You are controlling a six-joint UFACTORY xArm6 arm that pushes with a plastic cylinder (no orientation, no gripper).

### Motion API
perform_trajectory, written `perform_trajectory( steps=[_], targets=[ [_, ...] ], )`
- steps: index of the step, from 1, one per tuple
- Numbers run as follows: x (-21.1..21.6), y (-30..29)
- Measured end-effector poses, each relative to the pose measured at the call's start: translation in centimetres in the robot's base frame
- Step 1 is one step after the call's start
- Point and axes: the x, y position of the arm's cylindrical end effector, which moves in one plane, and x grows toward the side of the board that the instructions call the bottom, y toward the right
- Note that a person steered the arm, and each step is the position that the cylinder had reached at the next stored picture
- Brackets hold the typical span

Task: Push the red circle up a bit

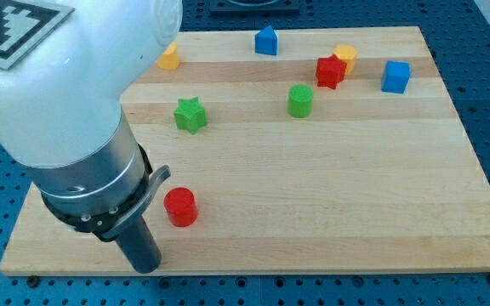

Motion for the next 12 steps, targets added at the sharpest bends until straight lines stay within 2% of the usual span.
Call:
perform_trajectory(
  steps=[7, 12],
  targets=[
    [-3.7, -0.9],
    [-4.7, 4.4]
  ],
)
